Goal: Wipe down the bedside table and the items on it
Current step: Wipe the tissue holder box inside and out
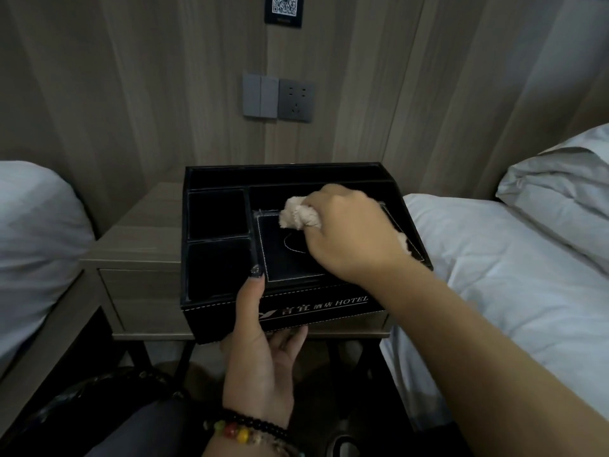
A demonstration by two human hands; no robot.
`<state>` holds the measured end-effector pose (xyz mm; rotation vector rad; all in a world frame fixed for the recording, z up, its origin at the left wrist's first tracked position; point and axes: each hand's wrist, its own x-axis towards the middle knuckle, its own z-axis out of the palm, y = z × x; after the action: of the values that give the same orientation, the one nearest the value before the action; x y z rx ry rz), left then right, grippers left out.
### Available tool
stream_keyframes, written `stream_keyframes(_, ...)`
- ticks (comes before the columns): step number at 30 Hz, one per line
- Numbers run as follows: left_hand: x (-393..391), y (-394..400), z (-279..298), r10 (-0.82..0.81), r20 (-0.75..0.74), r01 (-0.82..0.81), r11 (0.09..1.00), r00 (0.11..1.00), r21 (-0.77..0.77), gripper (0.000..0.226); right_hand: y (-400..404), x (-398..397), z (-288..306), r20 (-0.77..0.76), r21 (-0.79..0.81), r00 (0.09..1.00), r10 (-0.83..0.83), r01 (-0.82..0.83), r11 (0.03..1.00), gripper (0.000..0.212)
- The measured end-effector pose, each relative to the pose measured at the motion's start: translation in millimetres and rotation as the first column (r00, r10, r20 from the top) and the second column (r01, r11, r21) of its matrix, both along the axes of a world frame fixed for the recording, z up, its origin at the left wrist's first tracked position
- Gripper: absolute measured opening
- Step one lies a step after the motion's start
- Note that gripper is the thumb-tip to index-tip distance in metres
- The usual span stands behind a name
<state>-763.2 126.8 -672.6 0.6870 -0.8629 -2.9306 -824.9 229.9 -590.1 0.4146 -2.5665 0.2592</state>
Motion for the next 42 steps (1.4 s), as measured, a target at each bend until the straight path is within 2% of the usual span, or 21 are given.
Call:
stream_keyframes(5, 0.1, 2.2, -8.4, 0.012, -0.008, -0.012, 1.000, 1.000, -0.008, 0.046, -23.2, 16.7, -4.7, 0.055, 0.063, 0.982, 0.183, -0.186, 0.980, 0.028)
stream_keyframes(7, -0.4, 2.9, -12.9, 0.032, 0.000, -0.032, 0.999, 0.999, 0.004, 0.053, -17.2, 28.8, -11.5, 0.068, 0.110, 0.965, 0.255, -0.261, 0.959, 0.028)
stream_keyframes(10, 1.8, 4.8, -13.4, 0.021, -0.030, -0.021, 1.000, 0.999, 0.006, 0.075, -0.8, 51.5, -28.2, 0.030, 0.145, 0.940, 0.339, -0.340, 0.929, 0.031)
stream_keyframes(13, 1.1, 4.8, -12.6, 0.021, -0.008, -0.021, 1.000, 1.000, 0.006, 0.084, 20.2, 65.8, -38.3, -0.098, 0.110, 0.917, 0.386, -0.375, 0.920, 0.027)
stream_keyframes(15, -0.2, 3.6, -11.9, 0.021, 0.026, -0.021, 1.000, 0.999, 0.021, 0.080, 43.4, 67.9, -43.0, -0.206, 0.086, 0.916, 0.344, -0.333, 0.939, 0.034)
stream_keyframes(17, -0.1, 3.2, -10.1, 0.022, 0.047, -0.024, 0.999, 0.999, 0.033, 0.078, 72.2, 68.8, -47.9, -0.281, 0.077, 0.932, 0.230, -0.217, 0.973, 0.045)
stream_keyframes(20, 1.7, 3.6, -6.0, 0.027, 0.042, -0.029, 0.999, 0.999, 0.033, 0.082, 101.1, 72.3, -52.7, -0.289, -0.089, 0.957, 0.027, -0.055, 0.994, 0.046)
stream_keyframes(22, 1.7, 3.9, -5.7, 0.018, 0.035, -0.019, 1.000, 0.999, 0.016, 0.072, 98.4, 71.4, -54.3, -0.297, -0.139, 0.954, -0.023, -0.019, 0.990, 0.045)
stream_keyframes(23, 1.6, 4.2, -6.2, 0.012, 0.030, -0.013, 1.000, 0.999, 0.011, 0.065, 88.8, 69.8, -54.0, -0.331, -0.139, 0.944, -0.021, -0.027, 0.990, 0.042)
stream_keyframes(25, 1.7, 5.4, -7.1, 0.010, 0.026, -0.011, 1.000, 1.000, 0.003, 0.051, 62.2, 67.2, -54.5, -0.379, -0.103, 0.921, 0.087, -0.136, 0.985, 0.038)
stream_keyframes(27, 3.0, 6.6, -6.8, 0.006, 0.006, -0.006, 1.000, 1.000, -0.026, 0.044, 40.4, 66.9, -55.6, -0.362, -0.093, 0.912, 0.193, -0.242, 0.966, 0.041)
stream_keyframes(30, 5.3, 3.2, -4.1, -0.021, -0.015, 0.020, 0.999, 1.000, -0.039, 0.043, 39.9, 63.2, -60.0, -0.341, -0.130, 0.922, 0.181, -0.237, 0.963, 0.038)
stream_keyframes(33, 10.1, -3.8, 0.8, -0.070, -0.071, 0.066, 0.997, 0.995, -0.050, 0.055, 43.2, 54.2, -60.2, -0.415, -0.123, 0.898, 0.145, -0.214, 0.969, 0.033)
stream_keyframes(36, 17.1, -12.3, 2.6, -0.142, -0.159, 0.123, 0.985, 0.977, -0.125, 0.058, 37.6, 39.4, -52.0, -0.508, -0.151, 0.852, 0.122, -0.227, 0.962, 0.033)
stream_keyframes(39, 16.2, -39.1, 1.3, -0.219, -0.196, 0.177, 0.962, 0.956, -0.210, 0.057, 39.5, 25.7, -41.4, -0.482, -0.168, 0.861, 0.161, -0.272, 0.948, 0.036)
stream_keyframes(42, 2.4, -89.0, 0.6, -0.231, -0.187, 0.176, 0.946, 0.955, -0.271, 0.086, 42.1, 21.1, -41.1, -0.461, -0.160, 0.864, 0.201, -0.304, 0.939, 0.037)
